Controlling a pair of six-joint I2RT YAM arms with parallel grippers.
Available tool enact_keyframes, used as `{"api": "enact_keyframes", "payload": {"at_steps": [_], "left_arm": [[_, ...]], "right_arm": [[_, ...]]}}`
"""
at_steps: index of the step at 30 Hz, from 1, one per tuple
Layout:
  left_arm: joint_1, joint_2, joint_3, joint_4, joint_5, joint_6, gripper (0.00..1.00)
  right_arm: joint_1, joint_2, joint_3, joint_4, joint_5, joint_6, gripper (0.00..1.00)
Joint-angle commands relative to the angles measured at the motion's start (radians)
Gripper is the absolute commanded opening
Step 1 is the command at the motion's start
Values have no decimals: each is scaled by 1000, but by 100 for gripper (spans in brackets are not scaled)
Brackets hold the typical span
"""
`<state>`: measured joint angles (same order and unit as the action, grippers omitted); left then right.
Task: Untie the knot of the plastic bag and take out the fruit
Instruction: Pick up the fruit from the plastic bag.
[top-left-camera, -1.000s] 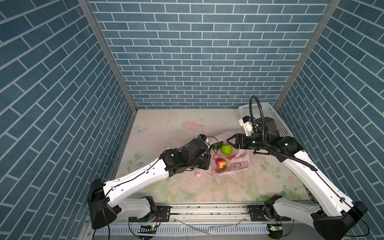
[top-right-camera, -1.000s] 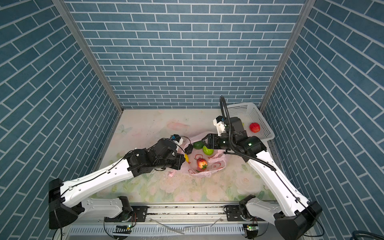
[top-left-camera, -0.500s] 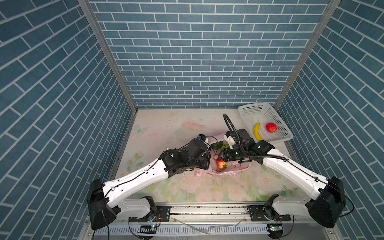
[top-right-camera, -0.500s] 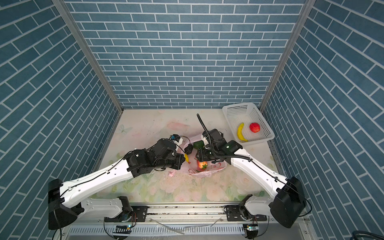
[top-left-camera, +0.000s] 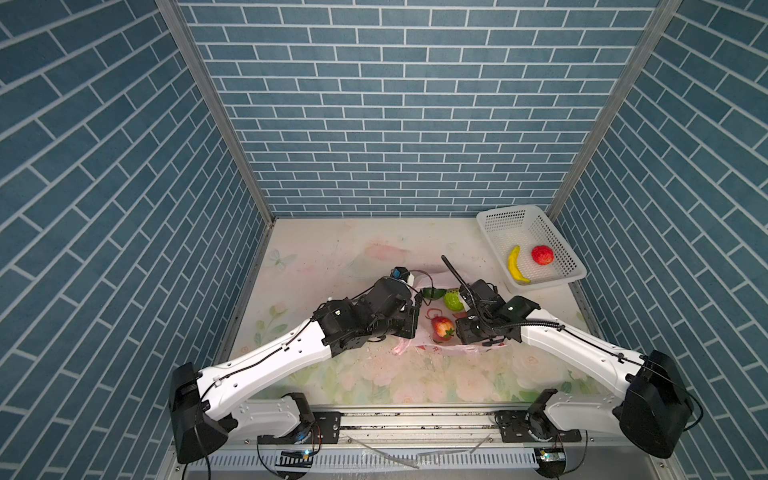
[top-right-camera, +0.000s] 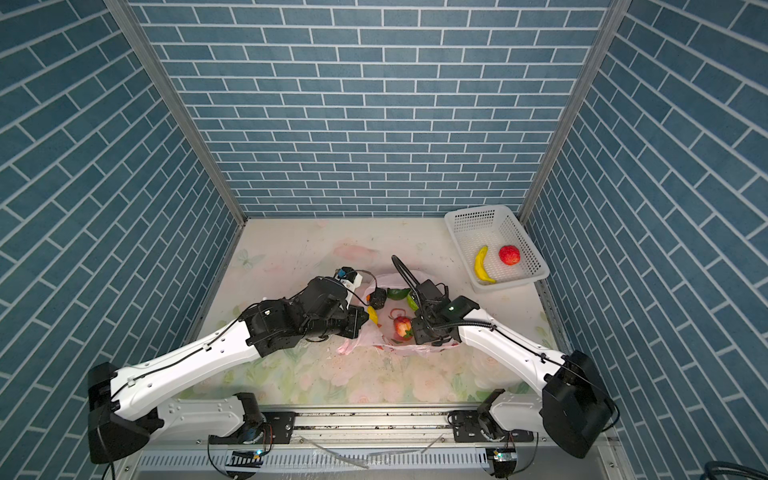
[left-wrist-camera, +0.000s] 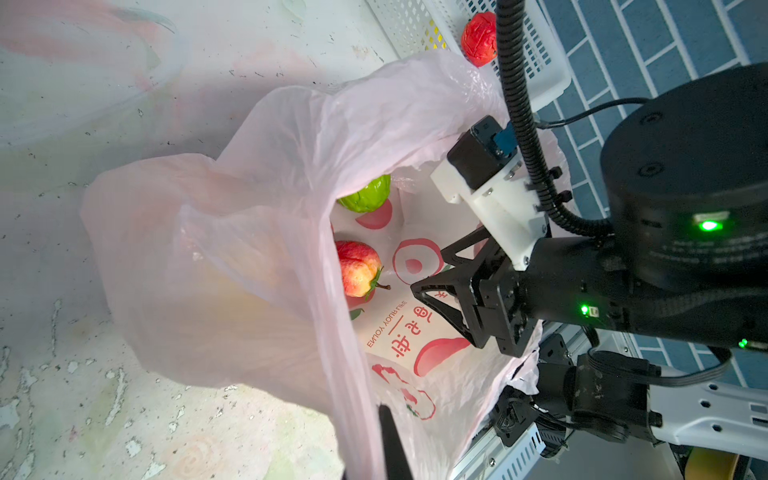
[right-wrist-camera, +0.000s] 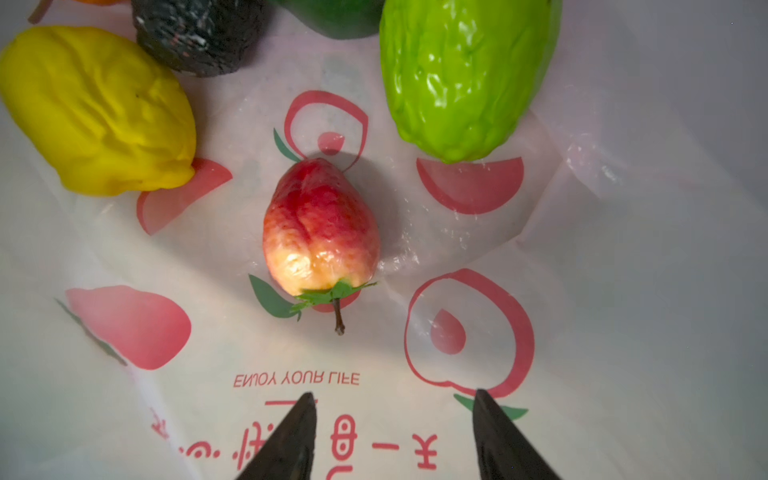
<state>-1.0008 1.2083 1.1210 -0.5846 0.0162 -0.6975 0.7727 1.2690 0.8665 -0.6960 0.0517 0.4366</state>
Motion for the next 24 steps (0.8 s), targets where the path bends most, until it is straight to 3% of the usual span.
{"api": "enact_keyframes", "payload": {"at_steps": [1, 10, 15, 24], "left_arm": [[2, -8, 3, 20, -1, 4, 0], [2, -19, -3, 64, 30, 10, 0], [2, -19, -16, 76, 64, 22, 0], [-16, 32, -36, 76, 143, 39, 0]], "right_arm": [[34, 21, 16, -17, 24, -29, 60], [55, 150, 109, 37, -2, -31, 61], [-2, 234, 174, 120, -9, 38, 66], [-131, 253, 187, 295, 185, 180, 83]]}}
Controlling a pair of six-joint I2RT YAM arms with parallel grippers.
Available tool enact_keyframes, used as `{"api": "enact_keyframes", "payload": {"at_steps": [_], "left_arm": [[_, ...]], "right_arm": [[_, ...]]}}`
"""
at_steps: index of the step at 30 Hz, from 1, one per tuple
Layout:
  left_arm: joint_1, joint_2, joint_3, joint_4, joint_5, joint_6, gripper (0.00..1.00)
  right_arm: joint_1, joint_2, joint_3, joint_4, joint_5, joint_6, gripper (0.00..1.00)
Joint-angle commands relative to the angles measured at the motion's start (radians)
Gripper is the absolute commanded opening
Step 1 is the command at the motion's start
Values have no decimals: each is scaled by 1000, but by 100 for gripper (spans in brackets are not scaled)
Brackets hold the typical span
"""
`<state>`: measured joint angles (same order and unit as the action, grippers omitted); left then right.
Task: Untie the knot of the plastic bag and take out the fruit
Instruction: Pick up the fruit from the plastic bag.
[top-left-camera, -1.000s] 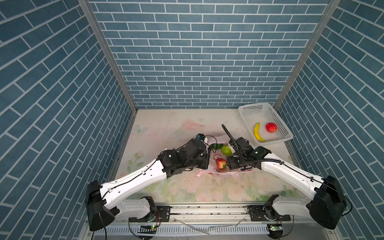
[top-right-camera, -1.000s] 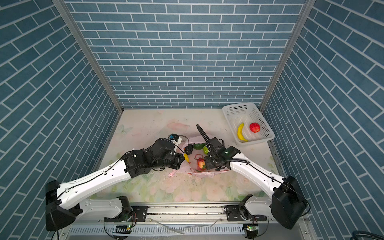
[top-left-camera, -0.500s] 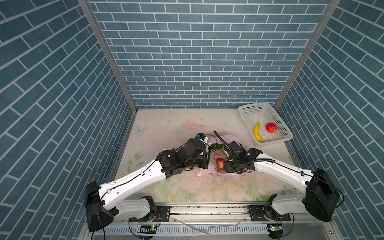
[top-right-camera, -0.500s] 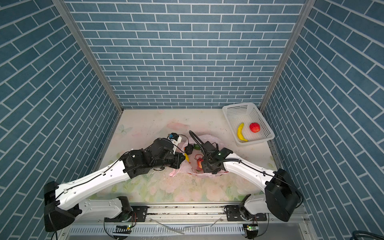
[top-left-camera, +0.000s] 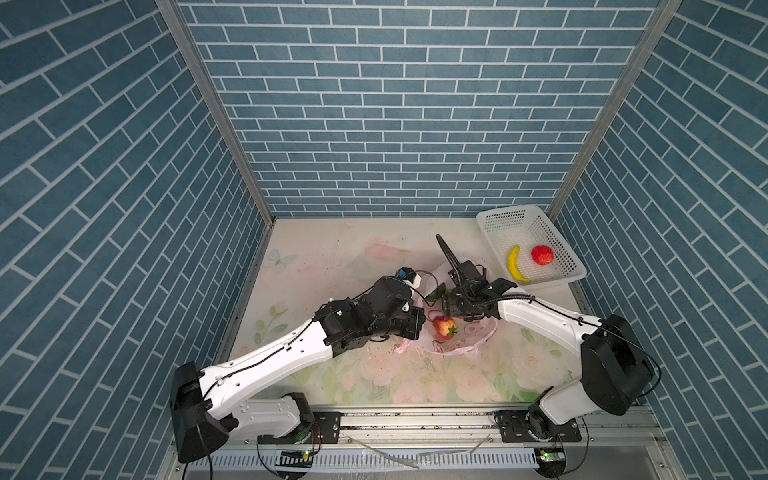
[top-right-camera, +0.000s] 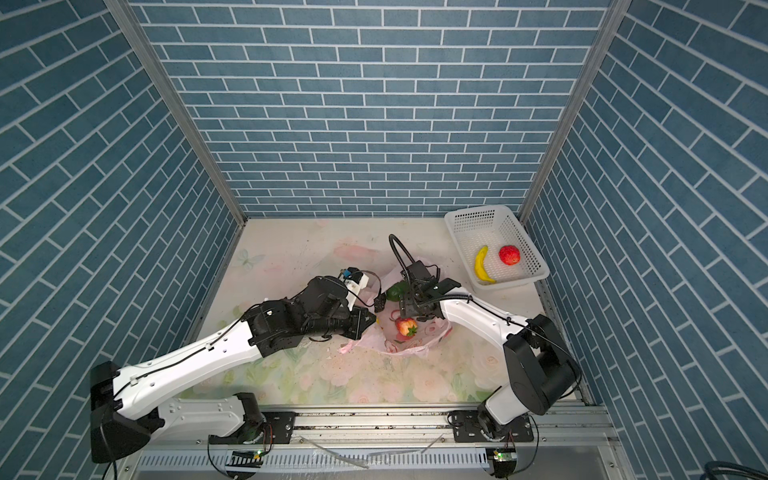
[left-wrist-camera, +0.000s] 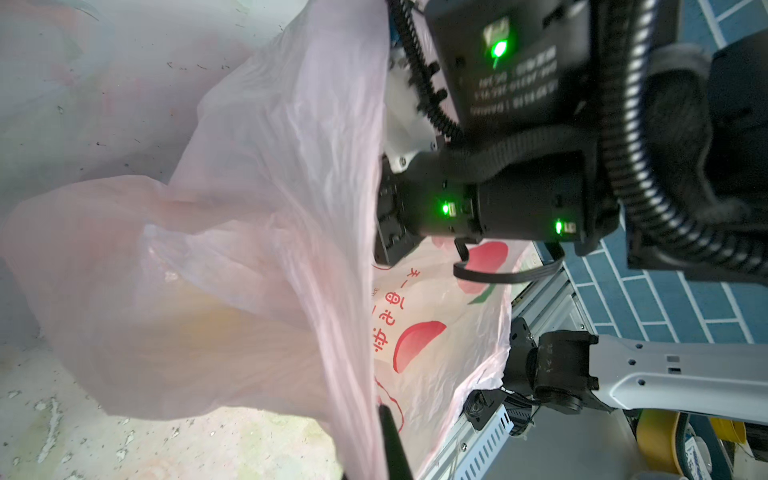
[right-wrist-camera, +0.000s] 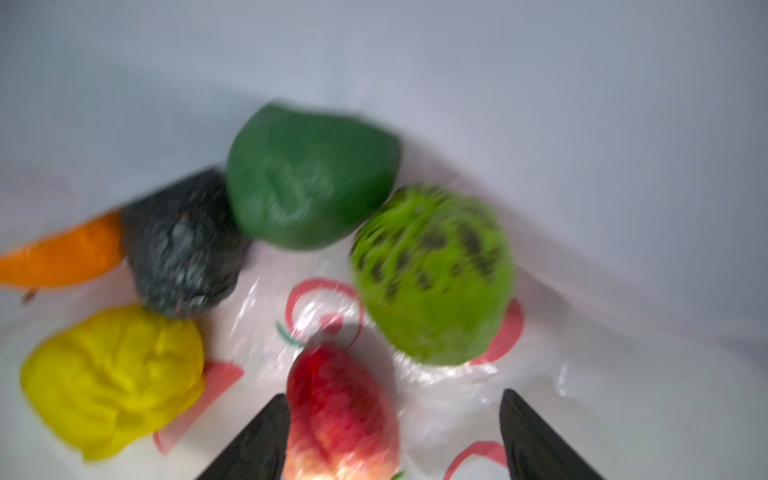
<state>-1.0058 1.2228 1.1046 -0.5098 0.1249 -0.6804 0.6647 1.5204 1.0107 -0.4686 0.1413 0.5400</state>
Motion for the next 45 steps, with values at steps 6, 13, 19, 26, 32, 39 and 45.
{"api": "enact_keyframes", "payload": {"at_steps": [6, 13, 19, 26, 32, 39, 45], "left_arm": [[-19, 40, -29, 41, 36, 15, 0], [-22, 77, 2, 76, 31, 17, 0], [-22, 73, 31, 76, -16, 22, 0], [-20, 80, 58, 103, -66, 19, 0], [-17, 94, 69, 122, -78, 22, 0], [-17, 116, 63, 103, -28, 21, 0], [-17, 94, 21, 81, -10, 10, 0]], "right_arm": [[-63, 18, 5, 155, 51, 137, 84], [-77, 39, -44, 277, 30, 224, 84], [-79, 90, -53, 336, -3, 245, 84], [-76, 100, -102, 357, -23, 296, 83], [-70, 78, -164, 401, -17, 303, 84], [-72, 123, -87, 395, 13, 237, 86], [-83, 205, -20, 357, 7, 243, 83]]}}
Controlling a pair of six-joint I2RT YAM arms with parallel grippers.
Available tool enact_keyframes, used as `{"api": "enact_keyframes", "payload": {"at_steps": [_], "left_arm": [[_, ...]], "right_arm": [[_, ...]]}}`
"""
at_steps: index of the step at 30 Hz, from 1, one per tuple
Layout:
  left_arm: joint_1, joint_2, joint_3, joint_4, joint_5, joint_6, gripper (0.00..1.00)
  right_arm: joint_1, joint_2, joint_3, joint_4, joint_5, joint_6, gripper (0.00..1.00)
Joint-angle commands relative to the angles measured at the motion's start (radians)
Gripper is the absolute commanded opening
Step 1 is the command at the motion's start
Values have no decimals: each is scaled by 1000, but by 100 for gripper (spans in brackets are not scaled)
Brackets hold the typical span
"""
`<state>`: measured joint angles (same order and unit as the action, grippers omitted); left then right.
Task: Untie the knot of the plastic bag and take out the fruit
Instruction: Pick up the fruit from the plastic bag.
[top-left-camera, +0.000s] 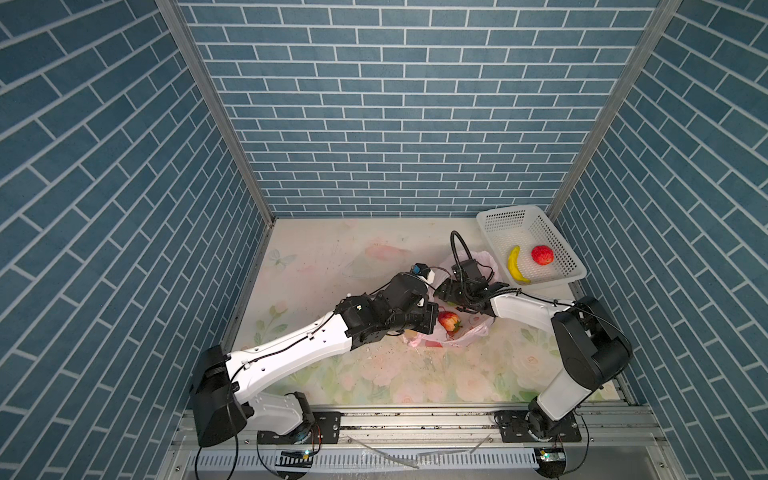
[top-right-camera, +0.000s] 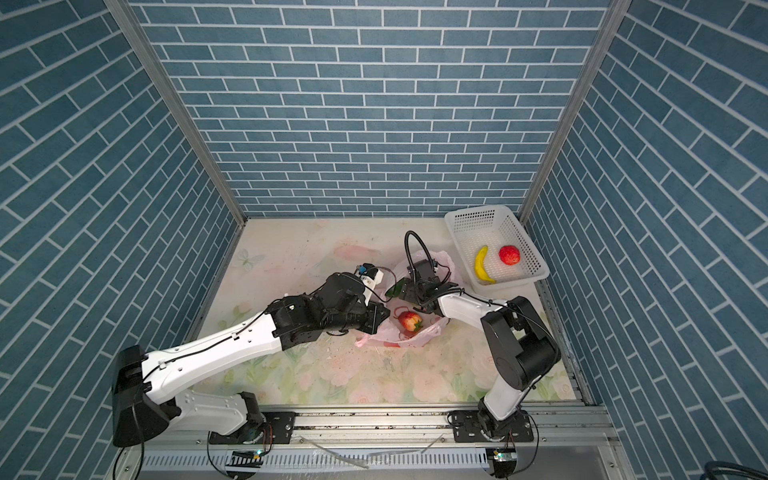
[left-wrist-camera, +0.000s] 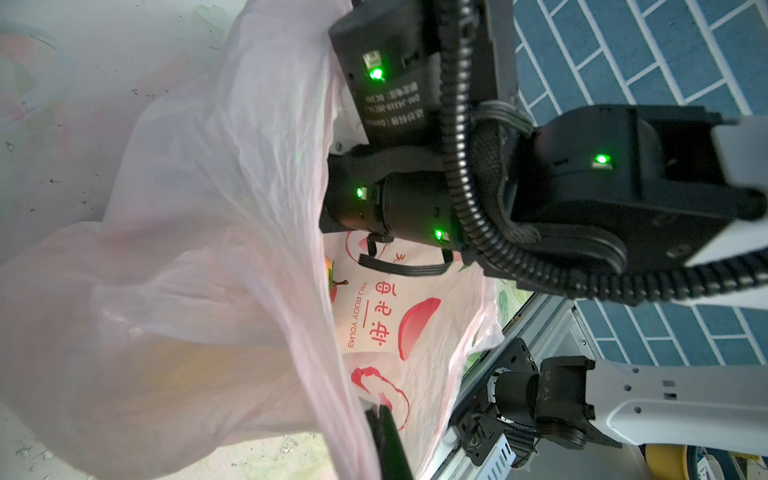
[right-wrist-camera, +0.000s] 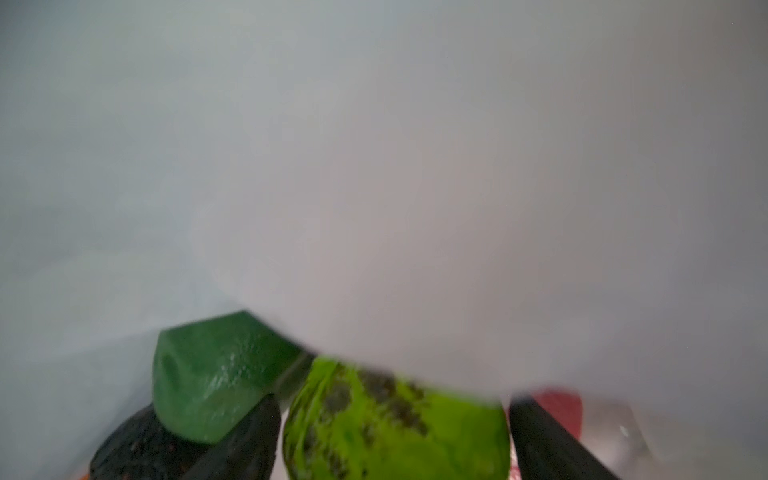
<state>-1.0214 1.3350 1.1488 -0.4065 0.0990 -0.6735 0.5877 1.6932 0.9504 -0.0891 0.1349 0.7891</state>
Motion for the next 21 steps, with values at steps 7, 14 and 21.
{"api": "enact_keyframes", "payload": {"at_steps": [7, 14, 21], "left_arm": [[-3, -38, -61, -27, 28, -8, 0], [-2, -43, -74, -19, 15, -11, 0], [-3, -52, -73, -2, -16, -14, 0]], "right_arm": [[-6, 50, 35, -1, 16, 12, 62], [-3, -32, 20, -15, -18, -32, 52], [4, -172, -42, -63, -132, -61, 51]]}}
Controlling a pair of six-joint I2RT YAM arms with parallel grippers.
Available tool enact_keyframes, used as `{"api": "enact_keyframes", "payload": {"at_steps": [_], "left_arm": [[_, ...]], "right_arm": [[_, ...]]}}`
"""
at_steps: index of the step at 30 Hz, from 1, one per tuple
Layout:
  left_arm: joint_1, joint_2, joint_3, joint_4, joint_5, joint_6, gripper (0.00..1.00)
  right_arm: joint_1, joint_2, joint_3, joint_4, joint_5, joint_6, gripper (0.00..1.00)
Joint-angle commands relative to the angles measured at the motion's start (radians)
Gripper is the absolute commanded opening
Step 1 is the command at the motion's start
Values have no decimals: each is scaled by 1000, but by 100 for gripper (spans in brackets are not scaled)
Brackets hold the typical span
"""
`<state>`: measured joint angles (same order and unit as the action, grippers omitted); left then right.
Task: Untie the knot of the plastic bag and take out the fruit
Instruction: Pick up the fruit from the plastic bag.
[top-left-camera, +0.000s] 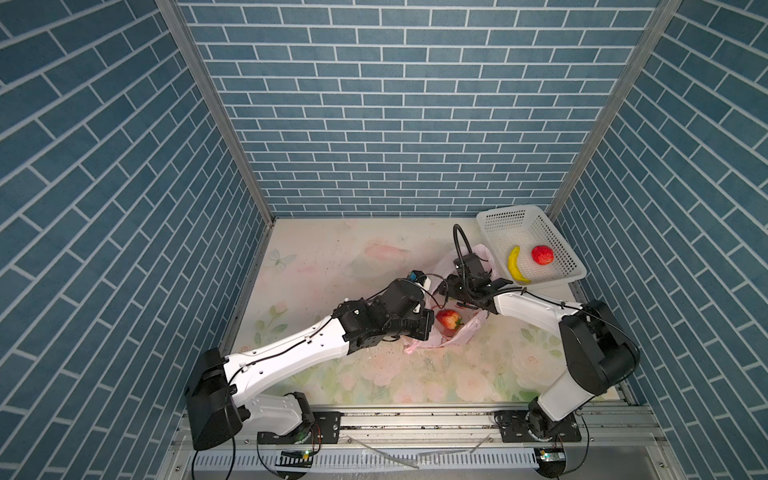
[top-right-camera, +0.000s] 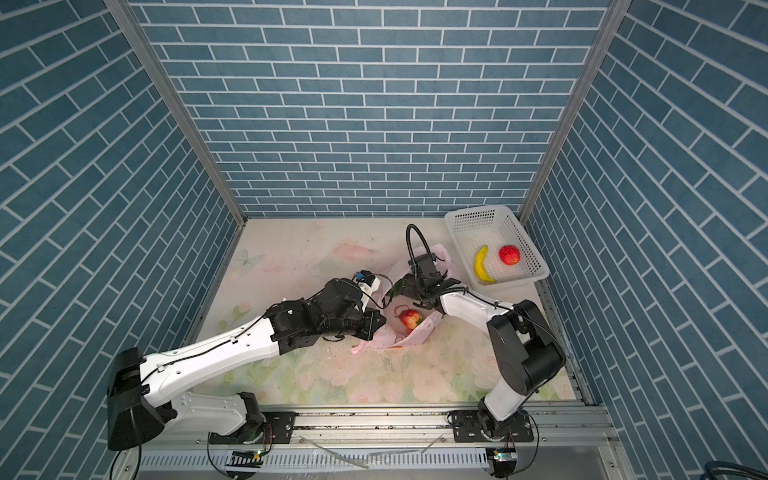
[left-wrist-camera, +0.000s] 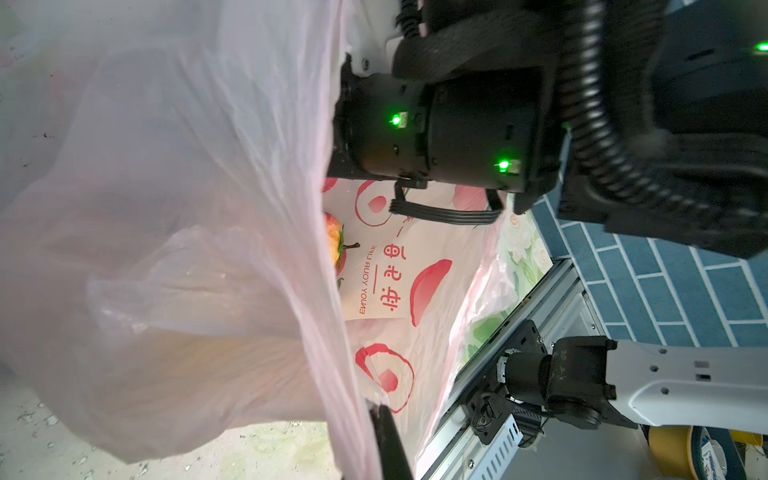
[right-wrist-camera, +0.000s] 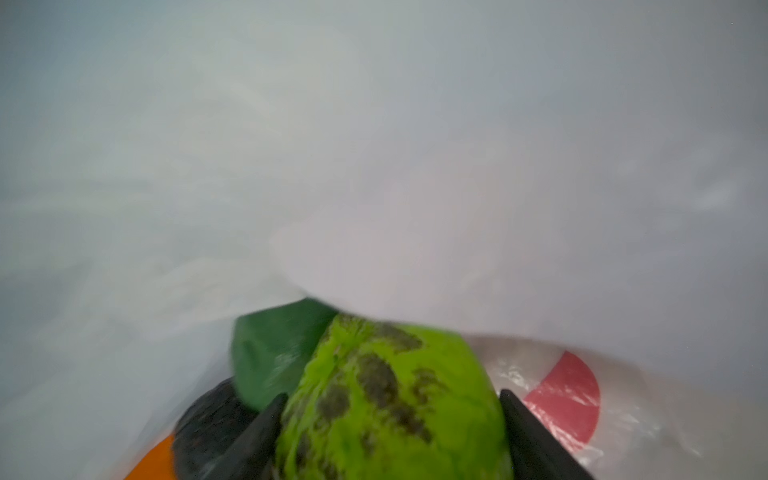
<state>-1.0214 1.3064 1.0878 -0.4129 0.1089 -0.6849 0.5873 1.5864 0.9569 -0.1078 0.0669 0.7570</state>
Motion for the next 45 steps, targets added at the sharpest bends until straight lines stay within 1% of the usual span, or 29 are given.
{"api": "enact_keyframes", "payload": {"at_steps": [1, 9, 16, 22, 27, 32, 37, 41, 44, 45], "left_arm": [[-2, -26, -12, 5, -31, -3, 0], [-2, -35, -7, 14, -57, -2, 0], [-1, -26, -3, 21, -54, 0, 0], [-2, -35, -5, 6, -69, 3, 0], [1, -31, -2, -17, -64, 7, 0], [0, -36, 12, -61, -65, 5, 0], [2, -41, 54, -140, -79, 18, 0], [8, -29, 81, -193, -71, 24, 0], [11, -19, 93, -221, -58, 24, 0], [10, -17, 96, -226, -52, 22, 0]], "right_arm": [[4, -84, -61, -51, -79, -28, 51], [22, -188, -138, -77, -218, -48, 51], [86, -210, -98, -126, -271, -136, 51], [139, -247, -46, -228, -272, -170, 51], [175, -325, -31, -284, -261, -174, 51], [192, -385, 4, -380, -208, -189, 51], [198, -449, 43, -464, -207, -194, 51], [200, -506, 102, -551, -189, -202, 51], [199, -534, 173, -616, -161, -219, 51], [198, -537, 203, -637, -131, -227, 51]]}}
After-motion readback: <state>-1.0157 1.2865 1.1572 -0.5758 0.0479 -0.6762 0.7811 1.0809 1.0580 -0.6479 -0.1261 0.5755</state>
